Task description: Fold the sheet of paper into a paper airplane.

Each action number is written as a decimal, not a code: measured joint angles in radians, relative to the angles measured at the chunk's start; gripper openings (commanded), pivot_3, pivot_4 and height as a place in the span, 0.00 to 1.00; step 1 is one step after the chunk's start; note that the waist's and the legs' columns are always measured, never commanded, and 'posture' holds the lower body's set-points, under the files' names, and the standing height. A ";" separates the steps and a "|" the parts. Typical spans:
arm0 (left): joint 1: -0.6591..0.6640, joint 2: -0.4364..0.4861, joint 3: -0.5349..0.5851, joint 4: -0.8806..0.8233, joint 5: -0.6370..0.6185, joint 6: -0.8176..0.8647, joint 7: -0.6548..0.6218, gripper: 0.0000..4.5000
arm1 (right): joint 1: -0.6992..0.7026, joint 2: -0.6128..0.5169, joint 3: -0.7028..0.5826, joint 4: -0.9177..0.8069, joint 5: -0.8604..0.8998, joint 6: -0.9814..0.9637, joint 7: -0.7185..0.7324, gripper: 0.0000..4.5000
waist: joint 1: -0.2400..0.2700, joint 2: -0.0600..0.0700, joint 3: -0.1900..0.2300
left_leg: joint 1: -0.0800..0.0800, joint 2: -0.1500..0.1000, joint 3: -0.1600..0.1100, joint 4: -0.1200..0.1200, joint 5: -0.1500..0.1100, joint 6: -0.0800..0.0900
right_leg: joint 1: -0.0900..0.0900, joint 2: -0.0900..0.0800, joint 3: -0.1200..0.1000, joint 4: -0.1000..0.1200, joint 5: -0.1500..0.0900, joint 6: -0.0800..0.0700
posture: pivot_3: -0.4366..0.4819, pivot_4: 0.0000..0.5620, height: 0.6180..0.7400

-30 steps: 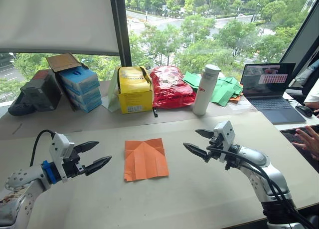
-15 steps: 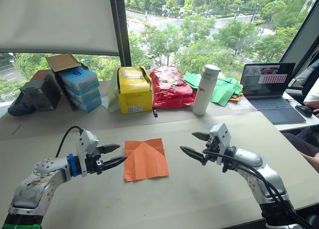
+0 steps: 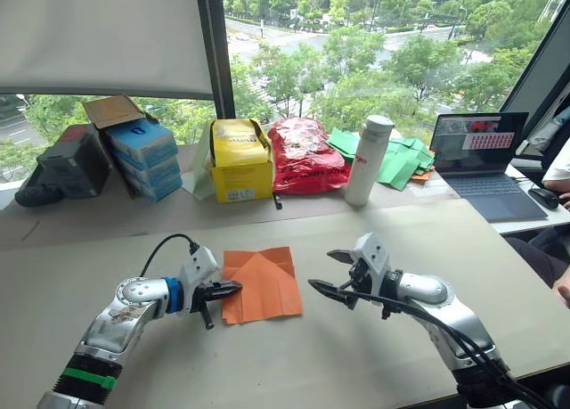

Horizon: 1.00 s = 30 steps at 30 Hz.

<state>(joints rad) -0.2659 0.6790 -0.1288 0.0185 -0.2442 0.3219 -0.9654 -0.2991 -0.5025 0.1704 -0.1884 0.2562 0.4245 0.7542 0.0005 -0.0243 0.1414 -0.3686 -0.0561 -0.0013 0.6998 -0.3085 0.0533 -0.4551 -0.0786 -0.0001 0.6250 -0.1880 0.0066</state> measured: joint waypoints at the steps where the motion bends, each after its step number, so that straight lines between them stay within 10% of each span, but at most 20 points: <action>1: 0.000 0.000 -0.003 0.001 0.008 -0.013 -0.001 0.01 | -0.002 -0.003 0.009 0.000 -0.002 0.000 0.004 1.00 | 0.001 0.000 0.000 | 0.000 0.000 0.000 0.000 0.000 0.001 | 0.000 0.000 0.000 0.000 0.000 0.000 | 0.48 0.27 1.00; 8: -0.004 -0.004 -0.009 0.014 0.026 -0.041 -0.006 0.00 | -0.042 -0.010 0.060 0.001 -0.037 0.002 0.034 0.85 | 0.003 0.001 -0.001 | 0.000 0.000 0.000 0.001 -0.001 0.002 | 0.000 0.000 0.000 0.001 0.000 0.000 | 0.48 0.27 1.00; 19: 0.005 -0.009 -0.016 0.001 0.045 -0.046 -0.004 0.00 | 0.001 -0.092 0.150 -0.157 0.002 0.108 0.192 0.00 | 0.007 0.001 -0.001 | 0.000 0.000 0.000 0.002 -0.003 0.004 | 0.001 0.000 -0.001 0.001 0.000 0.000 | 0.48 0.27 1.00; 30: -0.039 -0.008 -0.047 0.024 0.074 -0.041 -0.031 0.00 | 0.136 -0.033 0.246 -0.287 -0.128 0.222 -0.043 0.00 | 0.013 0.001 -0.004 | 0.001 0.000 -0.001 0.003 -0.002 0.003 | 0.002 0.000 -0.002 0.001 0.000 0.000 | 0.48 0.27 1.00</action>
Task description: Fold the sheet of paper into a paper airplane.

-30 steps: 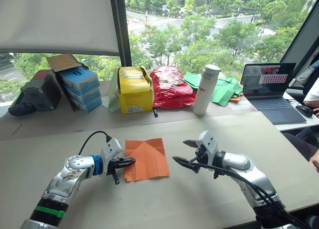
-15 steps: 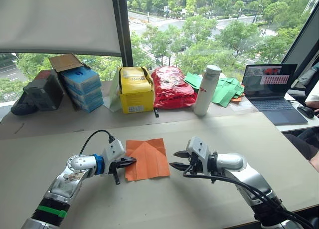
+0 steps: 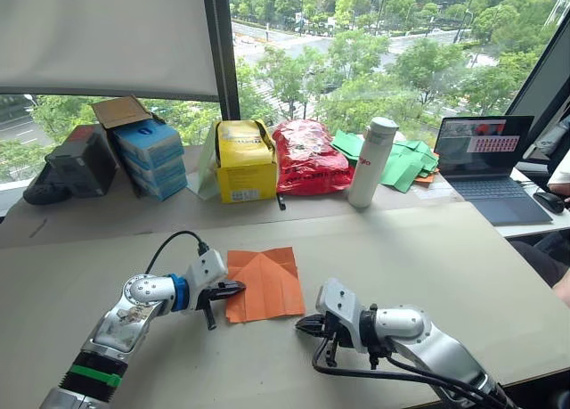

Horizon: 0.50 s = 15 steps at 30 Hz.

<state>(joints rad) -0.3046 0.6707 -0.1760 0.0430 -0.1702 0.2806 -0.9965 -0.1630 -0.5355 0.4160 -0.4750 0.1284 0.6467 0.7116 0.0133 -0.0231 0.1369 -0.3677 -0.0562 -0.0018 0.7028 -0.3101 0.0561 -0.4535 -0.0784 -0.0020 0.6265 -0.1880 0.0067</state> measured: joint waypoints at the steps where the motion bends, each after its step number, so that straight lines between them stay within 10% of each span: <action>1: -0.009 0.000 -0.005 0.007 0.008 -0.001 -0.006 0.00 | 0.013 0.013 0.003 -0.011 -0.013 0.007 -0.026 0.00 | 0.000 0.000 0.000 | 0.001 0.000 0.000 0.000 0.000 0.000 | 0.001 0.000 -0.002 0.000 0.000 0.000 | 0.48 0.27 1.00; 15: -0.123 -0.021 -0.061 0.152 0.056 -0.066 -0.086 0.00 | 0.101 0.115 0.016 -0.102 -0.079 0.123 -0.244 0.00 | 0.004 0.001 -0.001 | 0.016 0.000 -0.003 0.000 -0.003 0.005 | 0.019 0.001 -0.009 -0.003 -0.002 0.002 | 0.48 0.27 1.00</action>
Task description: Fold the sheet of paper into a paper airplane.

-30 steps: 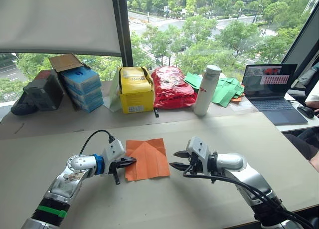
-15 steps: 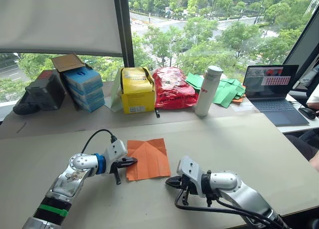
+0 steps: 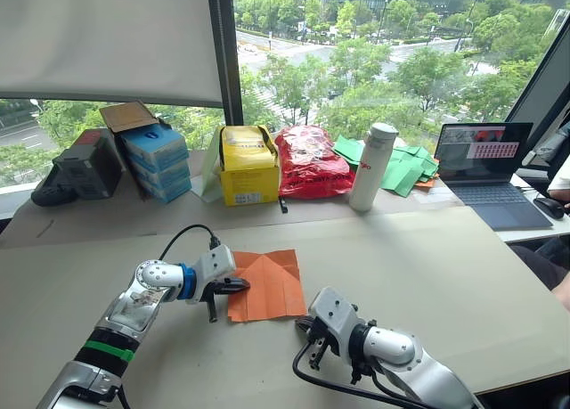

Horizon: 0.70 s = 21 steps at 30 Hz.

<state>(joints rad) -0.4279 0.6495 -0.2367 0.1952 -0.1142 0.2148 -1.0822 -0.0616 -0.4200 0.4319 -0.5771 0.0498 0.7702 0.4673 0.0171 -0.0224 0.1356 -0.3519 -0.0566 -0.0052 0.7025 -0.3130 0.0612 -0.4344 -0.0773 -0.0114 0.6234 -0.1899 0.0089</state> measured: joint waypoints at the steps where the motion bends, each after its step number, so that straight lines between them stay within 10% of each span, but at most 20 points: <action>1: -0.002 -0.003 0.000 0.004 0.001 -0.002 -0.001 0.00 | 0.000 0.008 -0.004 0.004 0.000 0.001 -0.013 0.00 | 0.000 0.000 0.000 | 0.000 0.000 0.000 0.000 0.000 0.000 | 0.000 0.000 0.000 0.000 0.000 0.000 | 0.48 0.27 1.00; 21: -0.006 -0.011 0.006 0.033 0.012 -0.040 -0.007 0.00 | -0.023 0.253 -0.144 0.161 0.047 -0.136 -0.118 0.00 | -0.005 0.001 0.000 | 0.000 0.000 -0.001 0.000 0.000 0.000 | -0.001 0.001 0.000 0.000 0.000 0.000 | 0.48 0.27 1.00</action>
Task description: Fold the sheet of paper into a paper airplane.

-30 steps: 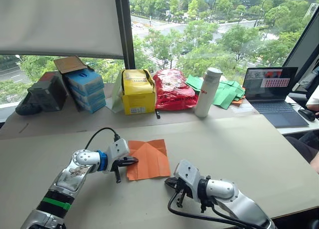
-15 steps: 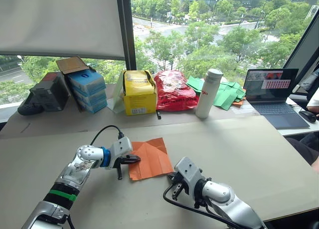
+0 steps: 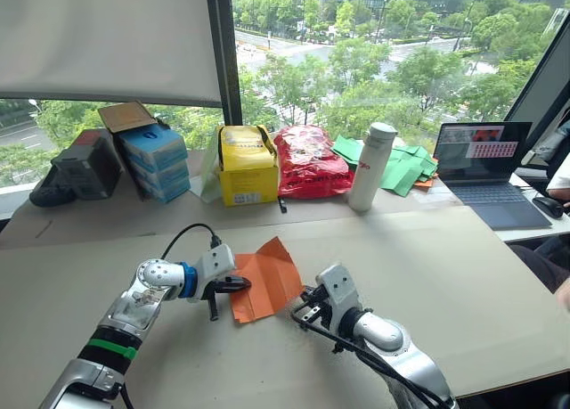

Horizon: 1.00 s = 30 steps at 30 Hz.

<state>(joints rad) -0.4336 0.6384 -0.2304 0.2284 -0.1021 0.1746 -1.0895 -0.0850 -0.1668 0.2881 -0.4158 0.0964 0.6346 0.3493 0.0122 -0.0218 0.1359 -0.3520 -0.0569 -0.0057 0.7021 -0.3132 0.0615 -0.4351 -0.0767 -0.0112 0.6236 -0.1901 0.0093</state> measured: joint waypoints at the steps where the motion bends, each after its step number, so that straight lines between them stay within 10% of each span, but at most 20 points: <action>1: 0.002 0.000 0.001 -0.001 0.000 0.000 0.000 0.00 | -0.016 0.013 -0.009 0.023 0.008 -0.016 0.006 0.00 | 0.000 0.000 0.000 | 0.000 0.000 0.000 0.000 0.000 0.000 | 0.000 0.000 0.000 0.000 0.000 0.000 | 0.48 0.27 1.00; 30: 0.304 0.149 0.274 -0.300 -0.104 0.224 0.107 0.00 | -0.372 0.024 0.234 0.490 -0.073 -0.233 0.373 0.00 | -0.041 0.002 0.002 | -0.001 0.002 -0.001 -0.009 0.002 -0.005 | -0.006 -0.001 0.001 0.001 -0.002 -0.004 | 0.48 0.27 1.00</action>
<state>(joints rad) -0.1299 0.7875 0.0437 -0.0717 -0.2063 0.3986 -0.9827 -0.4566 -0.1431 0.5220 0.0745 0.0237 0.4018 0.7220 -0.0286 -0.0198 0.1376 -0.3526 -0.0551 -0.0072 0.6930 -0.3116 0.0566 -0.4411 -0.0773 -0.0098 0.6243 -0.1918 0.0056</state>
